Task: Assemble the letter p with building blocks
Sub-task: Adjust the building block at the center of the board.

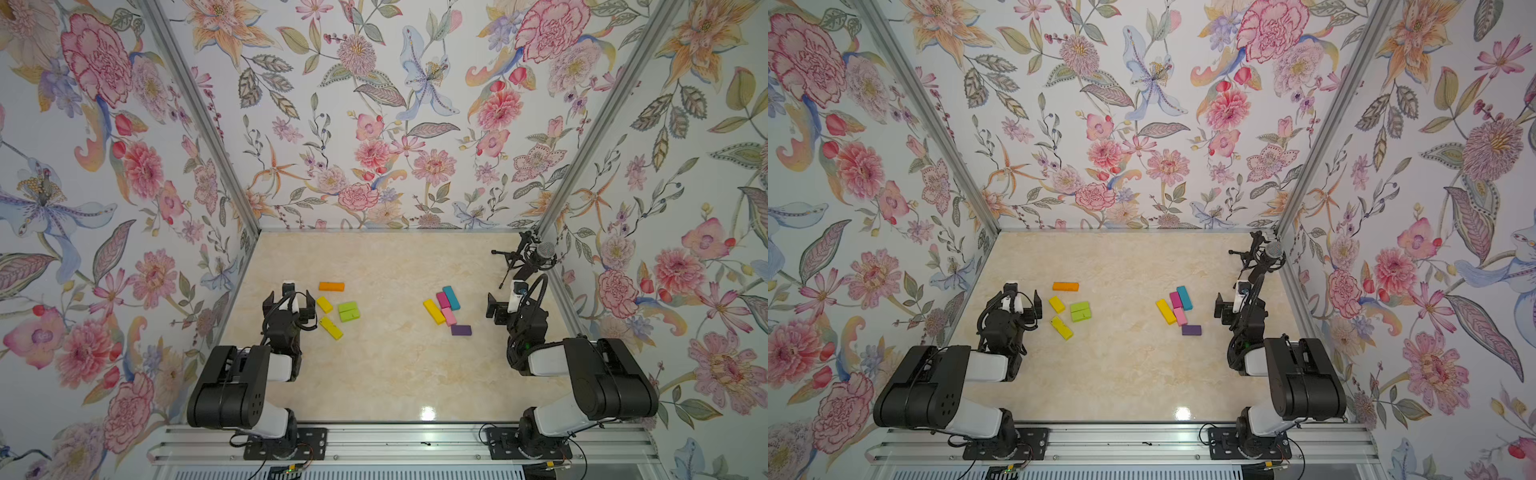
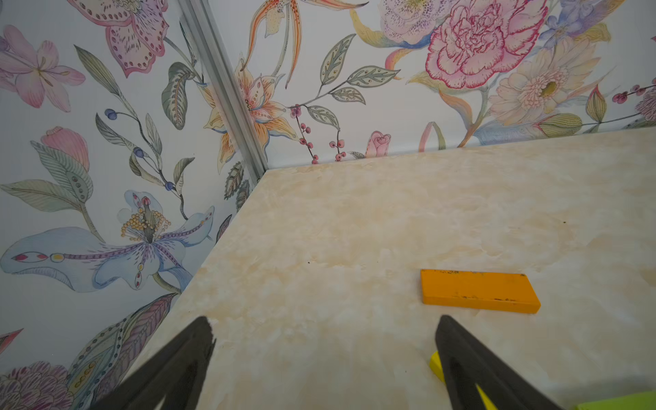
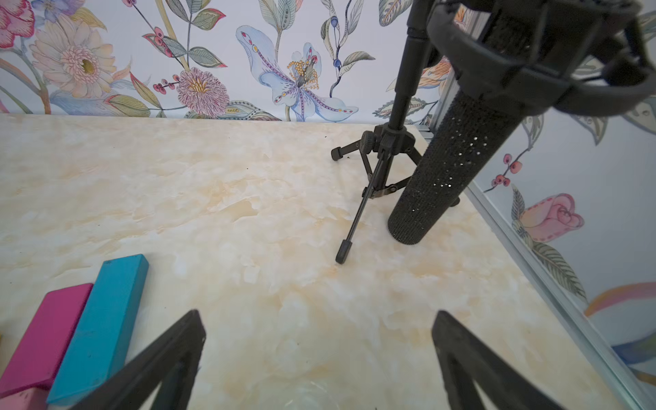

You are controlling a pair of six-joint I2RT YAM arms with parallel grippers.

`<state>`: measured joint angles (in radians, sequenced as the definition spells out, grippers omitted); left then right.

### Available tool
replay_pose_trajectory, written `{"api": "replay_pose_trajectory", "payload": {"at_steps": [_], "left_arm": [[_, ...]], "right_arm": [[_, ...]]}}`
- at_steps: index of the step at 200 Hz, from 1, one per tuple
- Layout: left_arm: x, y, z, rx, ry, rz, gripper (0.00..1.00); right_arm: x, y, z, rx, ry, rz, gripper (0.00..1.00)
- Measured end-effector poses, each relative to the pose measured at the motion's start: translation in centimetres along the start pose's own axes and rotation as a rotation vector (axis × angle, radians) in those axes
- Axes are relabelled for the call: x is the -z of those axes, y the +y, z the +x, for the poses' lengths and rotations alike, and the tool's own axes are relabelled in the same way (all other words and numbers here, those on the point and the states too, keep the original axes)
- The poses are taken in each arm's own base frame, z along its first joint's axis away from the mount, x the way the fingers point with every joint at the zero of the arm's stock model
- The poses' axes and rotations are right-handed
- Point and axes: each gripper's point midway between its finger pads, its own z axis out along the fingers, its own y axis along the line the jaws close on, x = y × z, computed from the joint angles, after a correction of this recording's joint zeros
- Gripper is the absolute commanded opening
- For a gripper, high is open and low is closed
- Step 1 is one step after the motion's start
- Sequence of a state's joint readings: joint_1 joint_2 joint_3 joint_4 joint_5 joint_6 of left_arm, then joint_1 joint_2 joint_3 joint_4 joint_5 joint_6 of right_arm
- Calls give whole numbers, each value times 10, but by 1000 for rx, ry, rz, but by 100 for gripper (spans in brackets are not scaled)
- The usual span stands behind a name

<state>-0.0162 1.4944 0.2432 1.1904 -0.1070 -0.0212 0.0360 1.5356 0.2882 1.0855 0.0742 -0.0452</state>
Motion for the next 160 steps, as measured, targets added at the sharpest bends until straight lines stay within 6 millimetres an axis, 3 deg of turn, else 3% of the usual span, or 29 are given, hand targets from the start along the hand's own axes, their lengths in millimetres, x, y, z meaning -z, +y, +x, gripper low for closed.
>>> {"api": "replay_pose_trajectory", "payload": {"at_steps": [160], "left_arm": [[0, -1, 0, 0, -1, 3, 99]], "right_arm": [[0, -4, 0, -2, 0, 17, 100]]}}
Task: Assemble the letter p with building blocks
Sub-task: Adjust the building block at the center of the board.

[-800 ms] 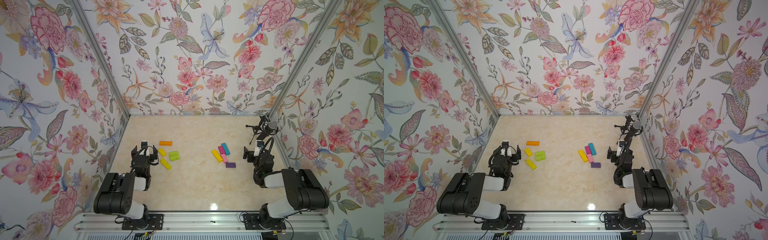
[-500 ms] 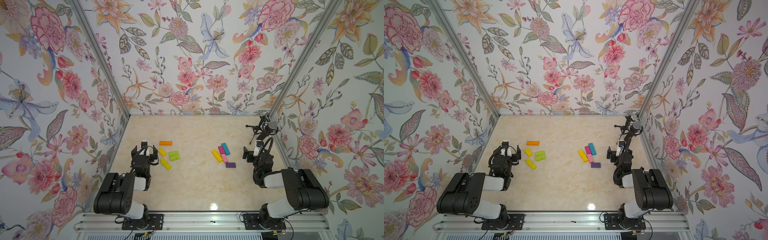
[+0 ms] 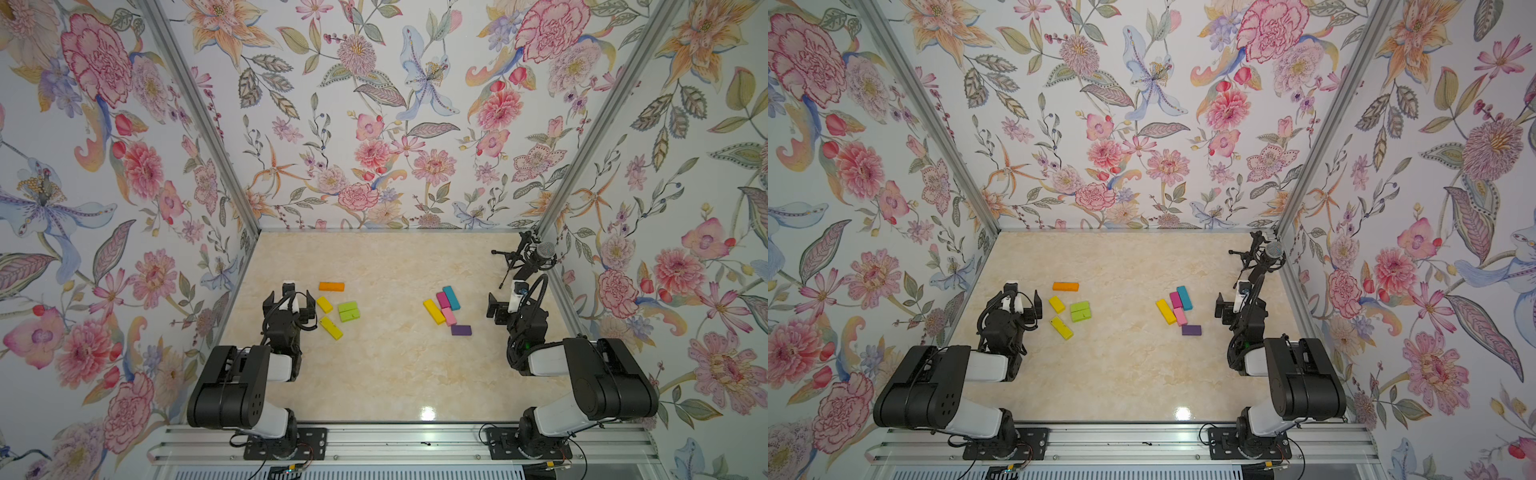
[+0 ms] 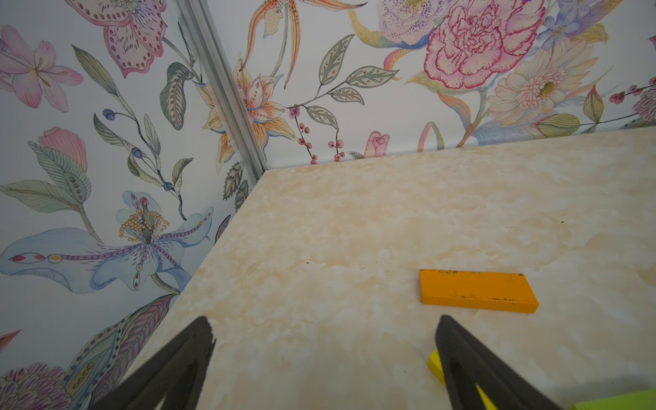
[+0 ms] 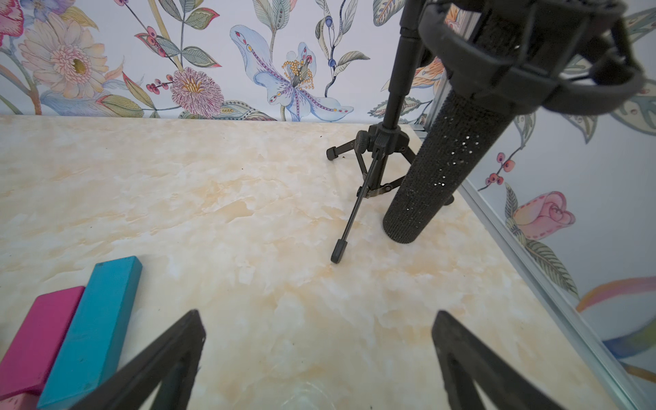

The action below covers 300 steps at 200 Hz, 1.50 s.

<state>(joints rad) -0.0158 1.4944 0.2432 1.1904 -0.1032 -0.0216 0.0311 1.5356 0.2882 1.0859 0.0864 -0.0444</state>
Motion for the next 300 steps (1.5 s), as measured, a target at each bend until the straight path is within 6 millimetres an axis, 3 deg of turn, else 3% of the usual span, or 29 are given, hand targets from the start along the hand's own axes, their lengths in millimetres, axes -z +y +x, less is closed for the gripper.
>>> {"api": "replay_pose_trajectory", "payload": {"at_steps": [54, 68, 104, 123, 144, 164, 193, 217, 236, 260, 280, 300], "left_arm": [[-3, 3, -2, 1, 36, -11, 99], [-6, 7, -19, 13, 25, -23, 99], [-9, 17, -67, 103, -19, -45, 99], [-16, 18, -80, 144, 10, -41, 99], [-23, 16, -90, 182, 47, -24, 99], [-36, 13, -96, 233, 97, 26, 99], [-63, 6, -98, 337, 193, 124, 99], [-79, -11, -94, 422, 268, 243, 98], [-90, -28, -78, 481, 343, 320, 94], [-99, -51, -40, 577, 472, 396, 88], [-101, -64, -12, 653, 559, 426, 82], [-107, -70, 2, 699, 604, 429, 77]], "right_arm": [[-3, 4, 0, 18, 49, 8, 100], [-8, 10, -20, 31, 52, 14, 100], [-22, 17, -101, -12, 21, 31, 100], [-27, 33, -124, -15, 64, 7, 100], [-33, 69, -138, -18, 154, -96, 99], [-36, 105, -138, -46, 254, -209, 95], [-29, 168, -118, -105, 425, -403, 90], [-17, 229, -98, -123, 550, -567, 93], [-7, 281, -81, -117, 628, -678, 93], [5, 335, -60, -99, 707, -778, 91], [12, 369, -47, -82, 747, -826, 90], [15, 396, -39, -66, 761, -858, 88]]}}
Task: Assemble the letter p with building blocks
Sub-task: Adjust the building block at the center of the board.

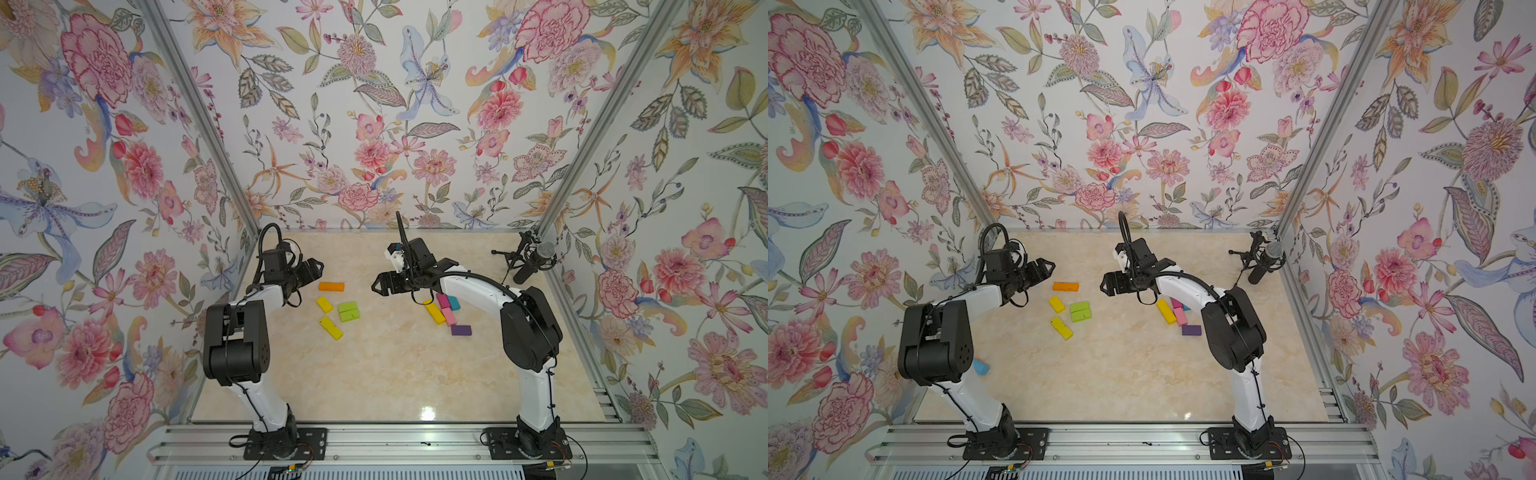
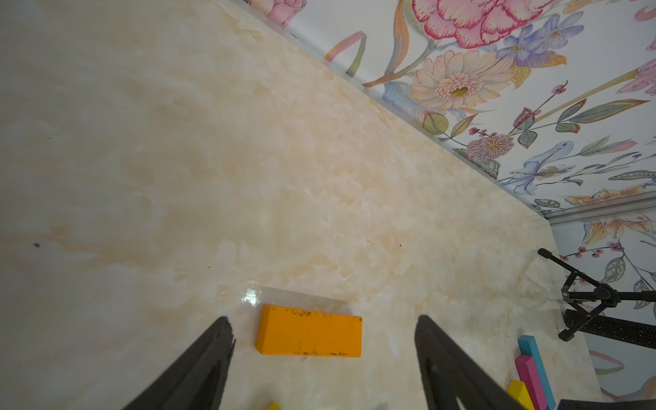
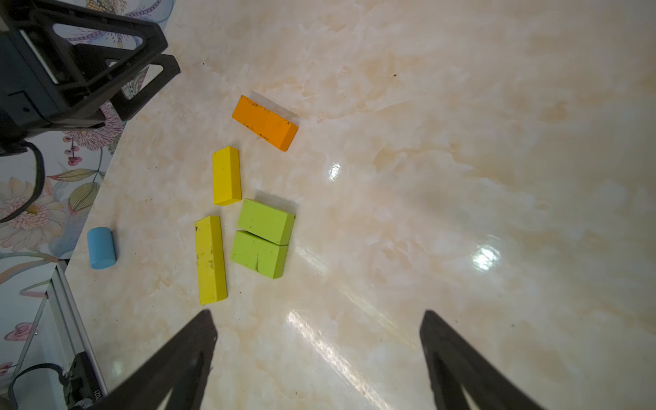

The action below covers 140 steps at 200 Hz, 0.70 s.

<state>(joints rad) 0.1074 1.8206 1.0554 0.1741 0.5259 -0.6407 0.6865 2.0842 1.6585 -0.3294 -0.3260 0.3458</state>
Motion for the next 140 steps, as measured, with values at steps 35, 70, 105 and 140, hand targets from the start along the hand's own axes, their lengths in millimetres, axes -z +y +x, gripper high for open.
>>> {"api": "replay_pose_trajectory", "payload": {"at_steps": [35, 70, 105, 140], "left_arm": [[-17, 0, -13, 17, 2, 15, 72], [-24, 7, -9, 13, 37, -16, 70], [-26, 18, 4, -4, 84, -76, 73], [-27, 21, 14, -14, 124, -89, 75]], "right_arm": [[-33, 15, -5, 0, 11, -24, 82], [-59, 5, -13, -37, 8, -16, 71], [-85, 4, -29, -69, -11, -44, 72], [-108, 6, -35, -103, -12, -91, 72]]}}
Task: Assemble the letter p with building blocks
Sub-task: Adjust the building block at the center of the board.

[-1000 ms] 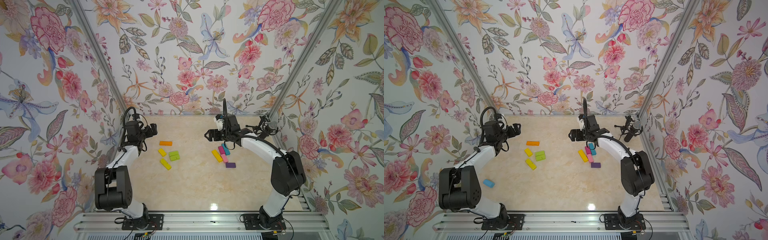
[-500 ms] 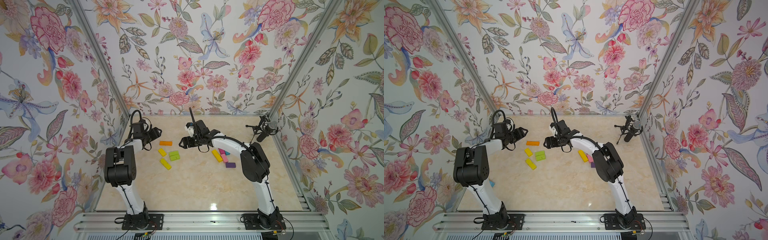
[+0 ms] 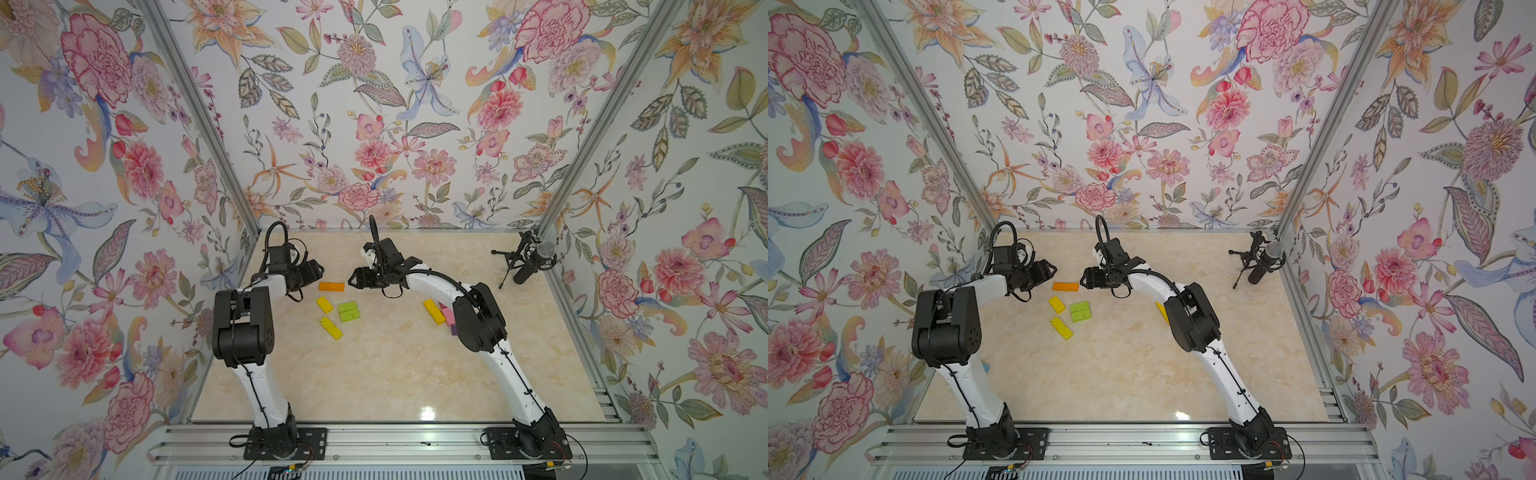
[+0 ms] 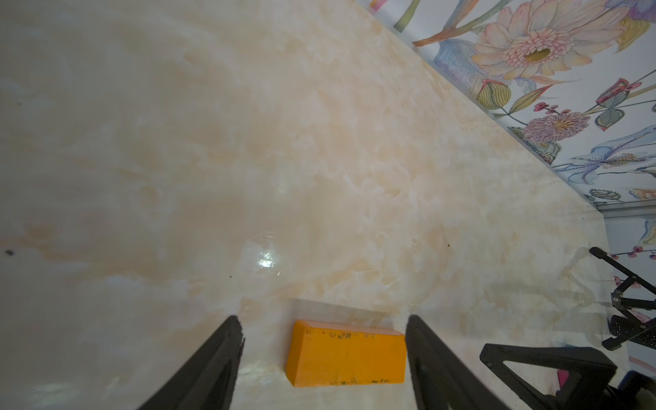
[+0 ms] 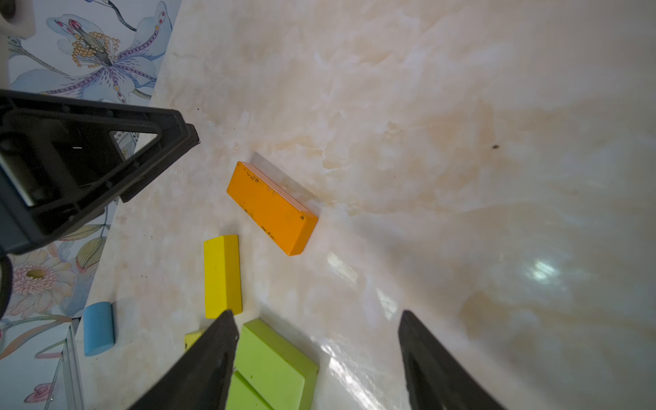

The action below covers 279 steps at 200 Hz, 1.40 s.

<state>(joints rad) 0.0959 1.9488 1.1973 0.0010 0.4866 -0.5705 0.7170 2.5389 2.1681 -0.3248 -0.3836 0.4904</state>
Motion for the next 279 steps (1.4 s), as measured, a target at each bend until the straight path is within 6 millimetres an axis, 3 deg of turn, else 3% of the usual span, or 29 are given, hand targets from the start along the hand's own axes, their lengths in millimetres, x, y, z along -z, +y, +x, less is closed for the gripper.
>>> {"api": "replay_pose_trajectory", "payload": {"at_steps": [61, 97, 147, 204, 245, 279], "left_arm": [[-13, -6, 19, -14, 58, 8, 66], [-16, -16, 26, -26, 74, 30, 67], [-19, -9, 36, -7, 68, 32, 66], [-26, -14, 38, 2, 69, 72, 51], [-28, -26, 47, -1, 93, 108, 51], [-32, -39, 55, -24, 104, 126, 50]], "right_arm": [[-15, 2, 6, -48, 32, -55, 70], [-14, 9, 7, -70, 42, -84, 68], [-17, 19, 11, -102, 56, -107, 68], [-19, 30, 9, -162, 65, -145, 63], [-20, 29, 10, -203, 67, -144, 61], [-20, 14, 25, -236, 89, -117, 62]]}}
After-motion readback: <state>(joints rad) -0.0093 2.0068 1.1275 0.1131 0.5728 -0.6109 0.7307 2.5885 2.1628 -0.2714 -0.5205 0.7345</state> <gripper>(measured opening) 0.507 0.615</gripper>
